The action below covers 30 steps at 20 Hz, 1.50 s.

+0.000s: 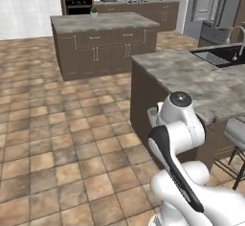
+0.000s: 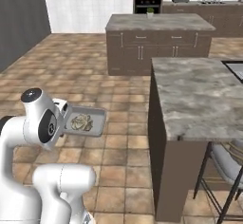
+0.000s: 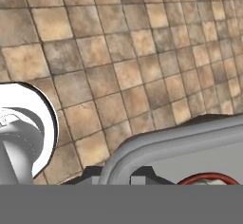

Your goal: Place two dumplings into each of the tupperware containers and then place the containers in the fridge.

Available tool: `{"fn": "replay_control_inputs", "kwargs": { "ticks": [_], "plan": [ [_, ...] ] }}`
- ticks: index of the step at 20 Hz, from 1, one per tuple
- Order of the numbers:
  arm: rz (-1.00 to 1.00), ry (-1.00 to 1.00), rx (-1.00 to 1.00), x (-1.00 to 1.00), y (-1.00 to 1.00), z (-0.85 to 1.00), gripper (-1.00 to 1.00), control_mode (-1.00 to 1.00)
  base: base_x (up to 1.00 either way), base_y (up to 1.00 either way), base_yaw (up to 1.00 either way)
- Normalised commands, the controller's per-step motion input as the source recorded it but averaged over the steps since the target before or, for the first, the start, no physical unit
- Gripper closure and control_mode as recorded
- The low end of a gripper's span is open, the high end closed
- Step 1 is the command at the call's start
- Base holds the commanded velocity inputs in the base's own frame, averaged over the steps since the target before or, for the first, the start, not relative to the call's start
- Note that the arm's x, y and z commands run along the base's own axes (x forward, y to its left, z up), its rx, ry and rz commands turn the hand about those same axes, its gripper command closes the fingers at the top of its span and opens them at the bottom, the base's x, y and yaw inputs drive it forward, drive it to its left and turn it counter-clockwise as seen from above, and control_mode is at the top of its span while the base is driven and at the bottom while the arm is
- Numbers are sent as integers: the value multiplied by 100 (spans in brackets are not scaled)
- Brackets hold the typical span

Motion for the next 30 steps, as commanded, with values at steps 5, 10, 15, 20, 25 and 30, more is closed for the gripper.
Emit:
{"fn": "replay_control_inputs", "kwargs": {
  "ticks": [5, 10, 15, 20, 25, 30],
  "plan": [
    [0, 0, 0, 0, 0, 0, 100, 100, 92, 99, -10],
    [0, 0, 0, 0, 0, 0, 100, 100, 100, 96, -17],
    [0, 0, 0, 0, 0, 0, 100, 100, 100, 85, -23],
    [0, 0, 0, 0, 0, 0, 100, 100, 100, 81, -40],
    [0, 0, 0, 0, 0, 0, 100, 100, 100, 82, -46],
    [0, 0, 0, 0, 0, 0, 100, 100, 100, 86, -50]
  ]
}}
